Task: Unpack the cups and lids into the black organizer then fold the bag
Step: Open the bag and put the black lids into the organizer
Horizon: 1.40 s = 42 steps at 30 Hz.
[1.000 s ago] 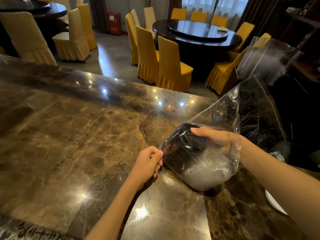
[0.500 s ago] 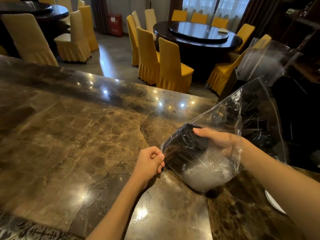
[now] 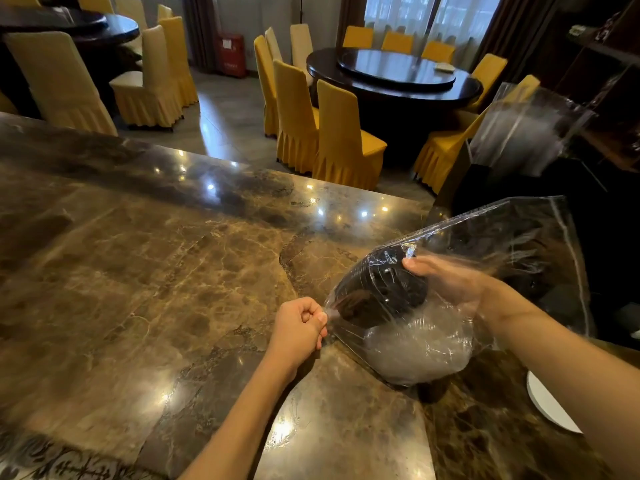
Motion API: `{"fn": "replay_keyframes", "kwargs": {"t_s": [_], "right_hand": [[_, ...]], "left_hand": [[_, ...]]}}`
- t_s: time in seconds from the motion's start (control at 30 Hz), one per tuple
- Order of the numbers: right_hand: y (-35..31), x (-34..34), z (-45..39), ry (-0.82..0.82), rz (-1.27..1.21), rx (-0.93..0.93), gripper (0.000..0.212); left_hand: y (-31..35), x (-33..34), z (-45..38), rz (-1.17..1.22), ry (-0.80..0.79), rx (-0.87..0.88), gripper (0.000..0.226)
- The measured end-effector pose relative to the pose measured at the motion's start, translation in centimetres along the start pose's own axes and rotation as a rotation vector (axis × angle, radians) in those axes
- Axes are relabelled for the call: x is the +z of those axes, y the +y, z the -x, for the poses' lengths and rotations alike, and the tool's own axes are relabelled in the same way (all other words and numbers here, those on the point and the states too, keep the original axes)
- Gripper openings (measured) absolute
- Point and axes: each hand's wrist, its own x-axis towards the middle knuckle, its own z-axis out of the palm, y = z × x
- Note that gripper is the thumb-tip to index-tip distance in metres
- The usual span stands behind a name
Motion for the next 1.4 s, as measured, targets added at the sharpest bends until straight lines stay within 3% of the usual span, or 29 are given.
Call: {"fn": "replay_keyframes", "kwargs": {"t_s": [0.1,0.23,0.3,0.37,0.43,0.73,0.87,0.9,1.0,1.1,1.23,1.4], "right_hand": [[0.7,-0.4,-0.1,0.180,0.154,0.118,0.054],[1.1,-0.4,0.1,0.214,0.045,0.245,0.074],[0.0,0.3,-0.2,0.124,0.045,0.211,0.069],[-1.0,1.3,-0.4,-0.070,-0.004,0.191,0.047],[-1.3,1.8,-0.3,-0.095,0.004,0.209,0.037],[-1.2,-0.3,-0.3,-0.207,-0.140,0.076,0.039],[-1.8,-0.2,0.1,-0.070,-0.089,0.145,0.079],[-2.1,-0.3,0.4,-0.052,-0.111,0.139,0.081],[-3.5,-0.2,1.5,-0.055,-0.141,0.103,0.057],[-4.9,-0.4,2.6,-0.058,-0.167,0.076,0.057],[-6.3,-1.4,3.6,0.106,-0.293,0.069,0.061],[-7.0,-1.6,4.7,0.119,-0.241,0.102,0.059]], "left_hand": [[0.3,-0.3,0.2,0.043,-0.082,-0.022,0.027],[0.9,-0.2,0.2,0.151,-0.180,-0.085,0.021],[1.0,0.2,0.2,0.150,-0.160,-0.104,0.020],[1.0,0.4,0.2,0.113,-0.159,-0.102,0.020],[1.1,0.4,0.3,0.071,-0.174,-0.107,0.028],[0.4,0.4,0.6,0.112,-0.014,-0.064,0.036],[0.0,0.6,0.4,0.157,0.051,-0.061,0.040],[0.0,0.6,0.3,0.169,0.066,-0.066,0.040],[-0.1,0.6,0.1,0.174,0.088,-0.076,0.039],[-0.2,0.6,0.1,0.194,0.094,-0.103,0.038],[0.0,0.3,0.0,0.205,0.118,-0.155,0.033],[0.2,0.2,0.3,0.117,0.139,-0.130,0.029]]}}
